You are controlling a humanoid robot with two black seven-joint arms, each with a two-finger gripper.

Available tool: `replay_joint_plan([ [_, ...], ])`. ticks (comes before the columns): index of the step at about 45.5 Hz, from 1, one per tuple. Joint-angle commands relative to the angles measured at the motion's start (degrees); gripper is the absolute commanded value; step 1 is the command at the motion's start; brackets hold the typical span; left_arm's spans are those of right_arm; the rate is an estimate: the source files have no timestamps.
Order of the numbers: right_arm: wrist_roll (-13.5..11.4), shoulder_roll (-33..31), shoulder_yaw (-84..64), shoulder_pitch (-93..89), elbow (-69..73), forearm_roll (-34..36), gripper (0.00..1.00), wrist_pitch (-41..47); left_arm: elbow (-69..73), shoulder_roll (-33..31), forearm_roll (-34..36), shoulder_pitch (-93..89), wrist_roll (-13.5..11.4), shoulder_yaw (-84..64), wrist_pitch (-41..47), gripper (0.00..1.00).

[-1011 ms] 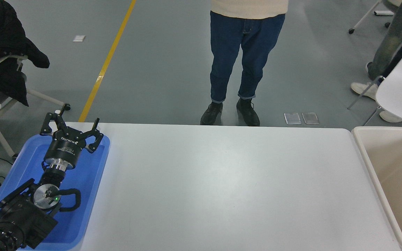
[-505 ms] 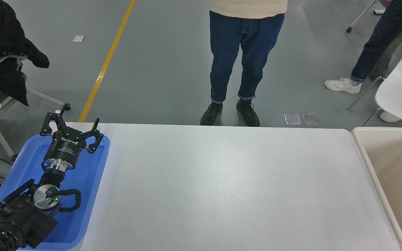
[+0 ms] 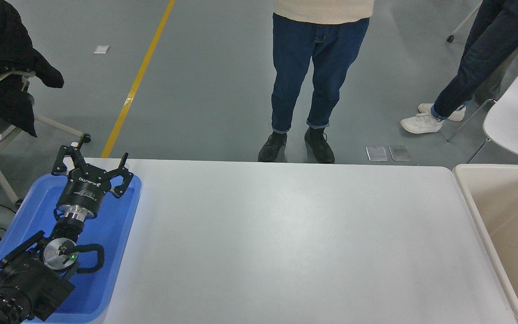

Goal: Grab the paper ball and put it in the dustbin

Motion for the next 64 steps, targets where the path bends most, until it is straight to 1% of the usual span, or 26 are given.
replay_joint_plan([
  [1, 0.0, 0.1, 0.1, 0.0, -0.1, 0.0, 0.8, -0.7, 0.0, 0.0, 0.0, 0.0, 0.0, 0.0, 0.0, 1.0],
  [6, 0.0, 0.1, 0.1, 0.4, 0.3, 0.0, 0.84, -0.6, 0.0, 0.0, 0.0, 0.0, 0.0, 0.0, 0.0, 1.0],
  [12, 0.0, -0.1, 1.1, 2.2, 0.5, 0.2, 1.0, -0.4, 0.0, 0.0, 0.0, 0.0, 0.0, 0.0, 0.0, 1.0],
  [20, 0.0, -0.7, 4.8, 3.7, 5.5, 0.3, 1.0, -0.1, 0.0, 0.0, 0.0, 0.0, 0.0, 0.0, 0.0, 1.0],
  [27, 0.0, -3.4, 10.5, 5.1, 8.7, 0.3, 1.0, 0.2, 0.0, 0.0, 0.0, 0.0, 0.0, 0.0, 0.0, 1.0],
  [35, 0.0, -8.8, 22.4, 5.6, 14.1, 0.3, 1.0, 0.3, 0.0, 0.0, 0.0, 0.0, 0.0, 0.0, 0.0, 1.0],
  [46, 0.0, -12.8, 48.2, 1.5, 22.9, 0.3, 1.0, 0.6, 0.0, 0.0, 0.0, 0.0, 0.0, 0.0, 0.0, 1.0],
  [60, 0.0, -12.2, 73.9, -5.8, 38.0, 1.0, 1.0, 2.0, 0.0, 0.0, 0.0, 0.0, 0.0, 0.0, 0.0, 1.0],
  [64, 0.2, -9.5, 80.2, -10.0, 40.9, 1.0, 1.0, 3.3, 0.0, 0.0, 0.0, 0.0, 0.0, 0.0, 0.0, 1.0],
])
